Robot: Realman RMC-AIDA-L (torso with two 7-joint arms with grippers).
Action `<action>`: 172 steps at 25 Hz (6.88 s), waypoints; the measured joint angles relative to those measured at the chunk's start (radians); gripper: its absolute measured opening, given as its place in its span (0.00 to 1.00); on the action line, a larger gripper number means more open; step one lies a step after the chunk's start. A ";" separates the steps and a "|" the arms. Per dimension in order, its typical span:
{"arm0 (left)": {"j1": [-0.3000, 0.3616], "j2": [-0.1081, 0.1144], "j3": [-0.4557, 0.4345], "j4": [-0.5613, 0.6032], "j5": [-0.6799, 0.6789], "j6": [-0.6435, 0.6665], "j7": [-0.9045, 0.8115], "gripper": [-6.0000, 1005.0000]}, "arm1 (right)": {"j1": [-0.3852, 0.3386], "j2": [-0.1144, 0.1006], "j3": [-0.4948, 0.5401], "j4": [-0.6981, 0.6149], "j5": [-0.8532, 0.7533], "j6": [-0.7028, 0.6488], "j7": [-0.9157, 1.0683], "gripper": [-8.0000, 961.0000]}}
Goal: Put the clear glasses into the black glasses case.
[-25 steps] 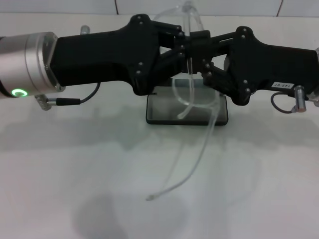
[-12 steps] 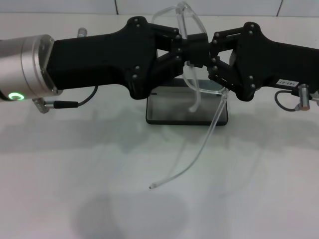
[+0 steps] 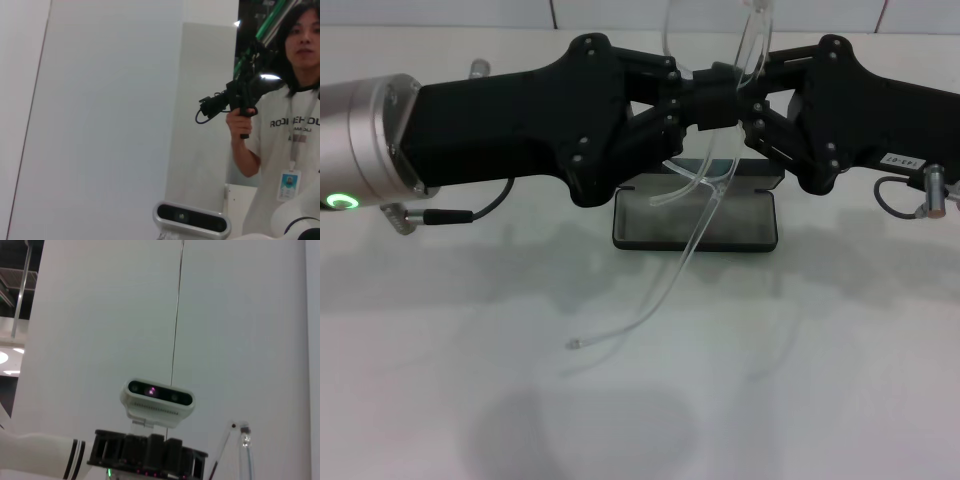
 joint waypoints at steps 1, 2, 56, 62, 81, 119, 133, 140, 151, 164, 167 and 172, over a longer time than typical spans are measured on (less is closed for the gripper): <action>-0.001 0.000 0.000 -0.006 0.000 0.000 0.003 0.06 | 0.000 0.000 -0.001 0.002 0.004 0.000 -0.001 0.11; -0.002 0.000 0.000 -0.014 0.000 0.000 0.007 0.06 | -0.001 0.000 -0.001 0.003 0.004 -0.001 -0.001 0.11; 0.027 0.011 -0.145 -0.157 0.001 0.159 0.093 0.06 | -0.102 -0.010 0.150 0.079 0.330 -0.367 0.019 0.11; -0.003 0.002 -0.007 -0.226 -0.017 0.168 0.151 0.06 | -0.076 -0.003 0.148 0.161 0.442 -0.443 -0.069 0.11; -0.056 -0.002 0.304 -0.349 -0.388 0.195 0.427 0.06 | 0.090 0.000 -0.015 0.374 0.469 -0.298 -0.310 0.11; -0.099 -0.005 0.297 -0.569 -0.609 0.104 0.458 0.06 | 0.117 0.000 -0.275 0.268 0.481 -0.060 -0.356 0.09; -0.109 -0.001 0.308 -0.555 -0.556 0.143 0.455 0.06 | 0.102 0.000 -0.279 0.267 0.511 -0.055 -0.367 0.09; -0.118 -0.003 0.308 -0.556 -0.546 0.143 0.456 0.06 | 0.110 0.000 -0.318 0.265 0.518 -0.027 -0.367 0.08; -0.124 -0.005 0.299 -0.567 -0.556 0.122 0.456 0.06 | 0.124 0.000 -0.375 0.237 0.521 0.039 -0.370 0.08; -0.126 -0.005 0.297 -0.595 -0.570 0.114 0.458 0.06 | 0.127 0.000 -0.396 0.233 0.520 0.054 -0.377 0.08; -0.122 -0.005 0.297 -0.595 -0.570 0.114 0.458 0.06 | 0.121 0.000 -0.397 0.228 0.520 0.054 -0.376 0.08; -0.100 0.002 0.297 -0.595 -0.566 0.125 0.452 0.06 | 0.091 0.000 -0.388 0.210 0.528 0.055 -0.377 0.08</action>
